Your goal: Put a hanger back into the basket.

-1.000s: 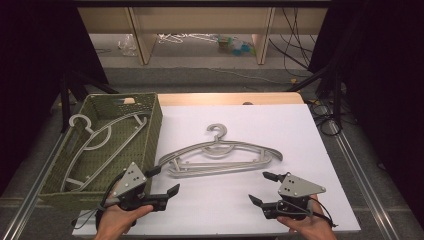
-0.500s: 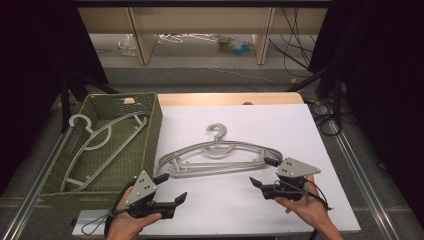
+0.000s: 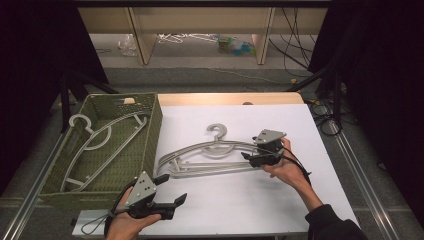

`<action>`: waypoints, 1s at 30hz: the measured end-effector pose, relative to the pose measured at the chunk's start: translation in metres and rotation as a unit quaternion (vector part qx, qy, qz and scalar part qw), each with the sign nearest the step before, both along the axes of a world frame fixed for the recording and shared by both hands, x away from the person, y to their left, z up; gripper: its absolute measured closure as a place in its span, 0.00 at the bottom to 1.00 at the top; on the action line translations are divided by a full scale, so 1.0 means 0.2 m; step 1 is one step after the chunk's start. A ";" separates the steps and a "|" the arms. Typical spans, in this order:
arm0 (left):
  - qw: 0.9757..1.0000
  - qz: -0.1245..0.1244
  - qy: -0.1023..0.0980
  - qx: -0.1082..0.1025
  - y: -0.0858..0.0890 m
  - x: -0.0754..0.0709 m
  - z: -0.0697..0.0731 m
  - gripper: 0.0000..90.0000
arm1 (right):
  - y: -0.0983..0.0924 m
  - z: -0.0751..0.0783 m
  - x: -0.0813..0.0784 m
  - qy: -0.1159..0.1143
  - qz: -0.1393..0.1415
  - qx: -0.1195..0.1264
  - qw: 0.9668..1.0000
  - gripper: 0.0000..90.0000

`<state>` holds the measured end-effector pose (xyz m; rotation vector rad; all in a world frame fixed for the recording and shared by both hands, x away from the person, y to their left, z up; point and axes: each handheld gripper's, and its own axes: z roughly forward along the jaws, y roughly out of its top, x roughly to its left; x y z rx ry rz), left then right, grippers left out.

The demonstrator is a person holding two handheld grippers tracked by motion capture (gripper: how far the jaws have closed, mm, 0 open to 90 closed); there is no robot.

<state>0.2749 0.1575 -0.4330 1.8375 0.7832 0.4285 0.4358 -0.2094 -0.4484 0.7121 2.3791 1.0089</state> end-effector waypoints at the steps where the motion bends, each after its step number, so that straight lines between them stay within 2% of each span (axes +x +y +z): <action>1: 1.000 0.000 0.002 0.003 0.00 0.00 0.00 0.21 | 0.01 -0.01 0.02 0.004 -0.003 -0.011 1.000 0.34; 3: 1.000 0.005 0.005 0.000 0.00 0.00 0.00 0.22 | 0.03 -0.02 0.07 0.000 -0.003 -0.040 0.999 0.38; 5: 1.000 0.001 0.005 0.000 0.01 0.00 0.00 0.22 | 0.04 -0.03 0.11 -0.002 -0.003 -0.046 0.999 0.39; 9: 1.000 -0.001 0.010 -0.002 0.01 0.00 -0.01 0.22 | 0.07 -0.04 0.17 0.011 0.004 -0.055 0.998 0.44; 15: 1.000 -0.011 0.010 -0.004 0.00 0.00 -0.01 0.23 | 0.11 -0.09 0.22 0.022 0.018 -0.078 0.997 0.54; 16: 1.000 -0.012 0.011 -0.003 0.00 0.00 -0.01 0.23 | 0.12 -0.10 0.22 0.016 0.019 -0.081 0.996 0.57; 18: 1.000 -0.015 0.010 0.000 0.00 0.00 -0.01 0.23 | 0.13 -0.11 0.23 0.009 0.021 -0.106 0.994 0.61; 22: 1.000 -0.024 0.011 -0.003 0.00 0.00 -0.01 0.23 | 0.14 -0.12 0.25 0.012 0.028 -0.112 0.993 0.65; 29: 1.000 -0.022 0.012 0.003 0.00 0.00 -0.01 0.23 | 0.16 -0.15 0.27 0.020 0.028 -0.129 0.991 0.68; 30: 1.000 -0.024 0.012 0.001 -0.01 0.00 -0.02 0.23 | 0.16 -0.15 0.28 0.018 0.029 -0.123 0.992 0.69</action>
